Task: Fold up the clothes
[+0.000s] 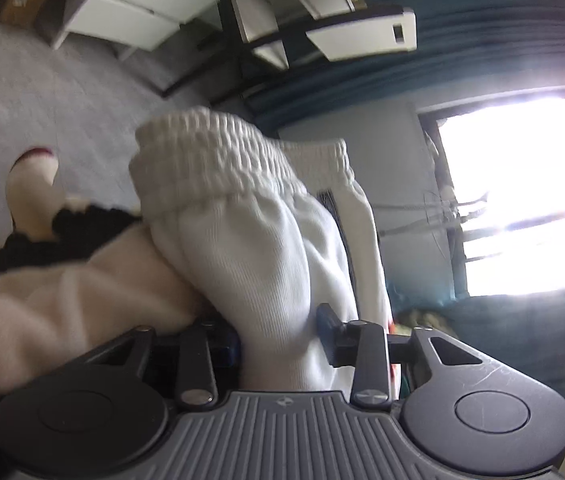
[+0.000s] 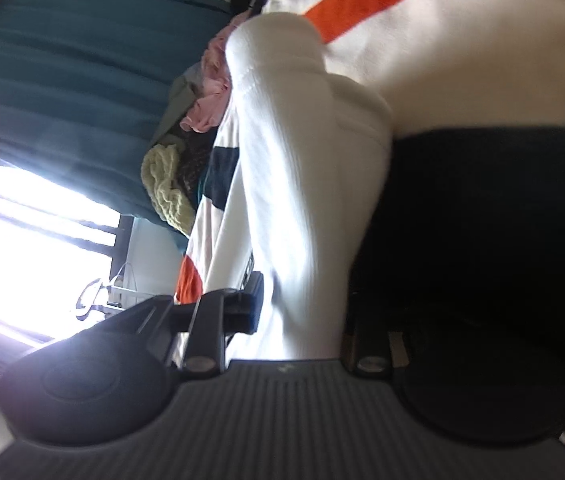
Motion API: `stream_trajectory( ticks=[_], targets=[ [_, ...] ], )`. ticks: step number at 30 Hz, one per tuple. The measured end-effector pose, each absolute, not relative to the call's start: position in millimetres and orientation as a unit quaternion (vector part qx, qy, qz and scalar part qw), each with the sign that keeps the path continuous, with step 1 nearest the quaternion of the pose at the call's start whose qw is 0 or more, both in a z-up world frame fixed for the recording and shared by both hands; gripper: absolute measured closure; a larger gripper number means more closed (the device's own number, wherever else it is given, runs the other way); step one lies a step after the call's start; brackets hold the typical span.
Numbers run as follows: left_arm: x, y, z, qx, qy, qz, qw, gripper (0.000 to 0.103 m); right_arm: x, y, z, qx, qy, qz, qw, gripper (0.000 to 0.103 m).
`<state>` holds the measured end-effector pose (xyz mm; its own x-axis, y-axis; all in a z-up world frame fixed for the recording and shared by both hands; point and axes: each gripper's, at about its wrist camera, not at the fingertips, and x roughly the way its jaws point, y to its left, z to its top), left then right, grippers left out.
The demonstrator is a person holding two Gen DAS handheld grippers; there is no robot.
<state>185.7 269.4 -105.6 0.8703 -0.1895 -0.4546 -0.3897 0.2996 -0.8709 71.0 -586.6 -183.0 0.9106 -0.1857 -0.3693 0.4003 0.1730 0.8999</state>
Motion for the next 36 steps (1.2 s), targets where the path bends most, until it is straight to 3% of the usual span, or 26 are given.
stream_trajectory(
  ticks=[2, 6, 7, 10, 27, 31, 36],
  targets=[
    [191.3, 267.4, -107.8, -0.59, 0.244, 0.08, 0.766, 0.079, 78.7, -589.6, -186.5, 0.61, 0.083, -0.2, 0.762, 0.076],
    [196.9, 267.8, -99.0, -0.561, 0.244, 0.087, 0.786, 0.093, 96.2, -594.7, -184.5, 0.59, 0.081, -0.218, 0.773, 0.077],
    [194.9, 270.6, -95.5, -0.565, 0.238, 0.086, 0.786, 0.094, 97.9, -594.9, -182.5, 0.583, 0.079, -0.221, 0.778, 0.082],
    [184.8, 276.9, -83.5, -0.572, 0.222, 0.084, 0.785, 0.095, 91.7, -592.0, -179.4, 0.588, 0.066, -0.232, 0.772, 0.091],
    [45.1, 311.3, -5.3, -0.512, 0.198, 0.051, 0.834, 0.096, -25.3, -562.5, -100.4, 0.605, 0.02, -0.246, 0.757, 0.092],
    [24.2, 309.8, -6.6, -0.504, 0.233, 0.067, 0.829, 0.096, -45.4, -565.6, -103.7, 0.63, 0.035, -0.267, 0.728, 0.092],
    [1.6, 313.4, -30.3, -0.489, 0.311, 0.132, 0.805, 0.095, -67.9, -574.1, -146.6, 0.71, 0.08, -0.303, 0.631, 0.092]
  ],
)
